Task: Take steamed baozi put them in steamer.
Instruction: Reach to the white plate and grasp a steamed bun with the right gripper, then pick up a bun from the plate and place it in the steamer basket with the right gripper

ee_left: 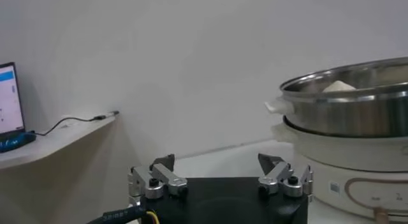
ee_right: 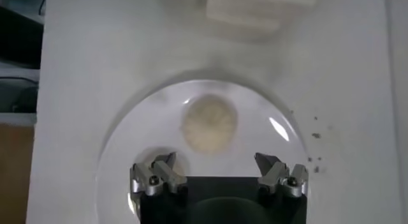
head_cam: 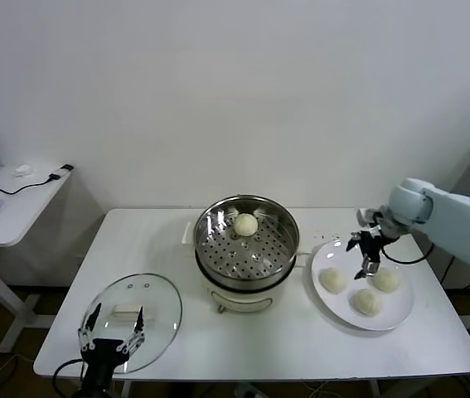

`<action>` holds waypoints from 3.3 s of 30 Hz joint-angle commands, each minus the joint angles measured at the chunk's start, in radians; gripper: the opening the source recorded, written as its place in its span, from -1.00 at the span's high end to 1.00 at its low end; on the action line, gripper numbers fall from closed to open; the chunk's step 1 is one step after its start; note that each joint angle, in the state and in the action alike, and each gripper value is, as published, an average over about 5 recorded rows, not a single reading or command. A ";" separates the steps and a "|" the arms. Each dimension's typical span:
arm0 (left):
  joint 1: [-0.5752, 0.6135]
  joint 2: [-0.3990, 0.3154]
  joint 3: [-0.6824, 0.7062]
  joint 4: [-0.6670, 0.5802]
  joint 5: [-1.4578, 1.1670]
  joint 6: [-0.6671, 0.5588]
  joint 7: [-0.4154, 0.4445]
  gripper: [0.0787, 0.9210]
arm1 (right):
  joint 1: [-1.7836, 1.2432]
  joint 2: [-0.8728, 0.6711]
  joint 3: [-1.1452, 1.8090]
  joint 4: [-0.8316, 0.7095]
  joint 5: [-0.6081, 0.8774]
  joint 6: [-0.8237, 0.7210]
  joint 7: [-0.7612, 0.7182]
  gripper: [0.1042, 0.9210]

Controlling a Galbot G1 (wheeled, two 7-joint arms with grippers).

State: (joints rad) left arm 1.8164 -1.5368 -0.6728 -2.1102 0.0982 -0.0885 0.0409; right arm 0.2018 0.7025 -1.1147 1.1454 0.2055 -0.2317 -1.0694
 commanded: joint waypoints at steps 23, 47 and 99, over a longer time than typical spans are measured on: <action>0.005 -0.001 -0.004 0.018 0.006 -0.008 -0.001 -0.77 | -0.197 0.139 0.217 -0.180 -0.106 0.021 -0.013 -0.74; 0.017 0.001 -0.008 0.004 0.001 -0.007 -0.001 -0.77 | 0.057 0.058 0.025 -0.080 0.068 0.003 -0.024 -0.19; -0.019 0.028 0.024 0.015 -0.023 -0.009 0.012 -0.77 | 0.369 0.769 -0.490 -0.207 0.667 -0.146 0.139 -0.17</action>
State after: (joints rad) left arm 1.8000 -1.5076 -0.6488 -2.0994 0.0764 -0.0982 0.0518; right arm 0.6245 1.4299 -1.5911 0.9452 0.8602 -0.3676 -0.9528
